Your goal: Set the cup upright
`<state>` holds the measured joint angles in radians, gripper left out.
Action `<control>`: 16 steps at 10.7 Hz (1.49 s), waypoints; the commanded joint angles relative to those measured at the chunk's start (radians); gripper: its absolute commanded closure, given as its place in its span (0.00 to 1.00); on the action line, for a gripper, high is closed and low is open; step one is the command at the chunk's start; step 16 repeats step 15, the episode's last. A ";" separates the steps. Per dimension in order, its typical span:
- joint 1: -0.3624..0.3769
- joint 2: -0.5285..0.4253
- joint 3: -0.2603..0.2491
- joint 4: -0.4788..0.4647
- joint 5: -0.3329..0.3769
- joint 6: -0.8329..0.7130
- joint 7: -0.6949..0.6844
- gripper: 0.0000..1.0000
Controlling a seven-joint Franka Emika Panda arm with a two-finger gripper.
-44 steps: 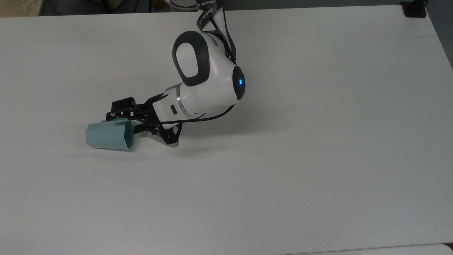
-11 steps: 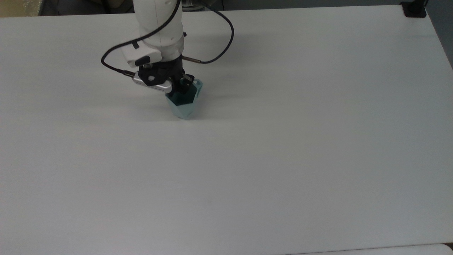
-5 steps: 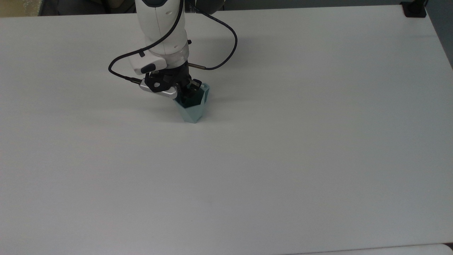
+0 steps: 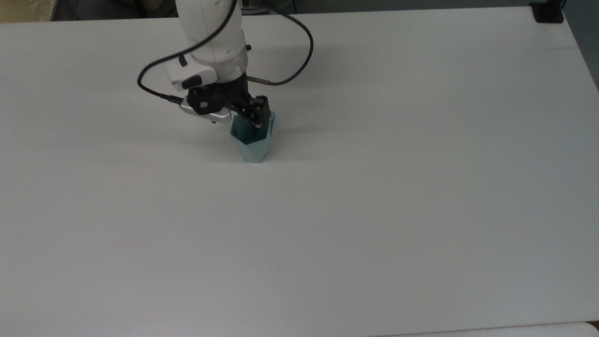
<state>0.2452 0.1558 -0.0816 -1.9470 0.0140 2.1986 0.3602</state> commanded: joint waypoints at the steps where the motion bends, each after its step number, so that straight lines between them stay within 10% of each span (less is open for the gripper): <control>1: -0.015 -0.105 -0.003 0.083 0.026 -0.130 -0.027 0.00; 7: -0.064 -0.307 -0.012 0.103 0.012 -0.422 -0.252 0.00; 16: -0.096 -0.306 -0.009 0.171 -0.017 -0.556 -0.415 0.00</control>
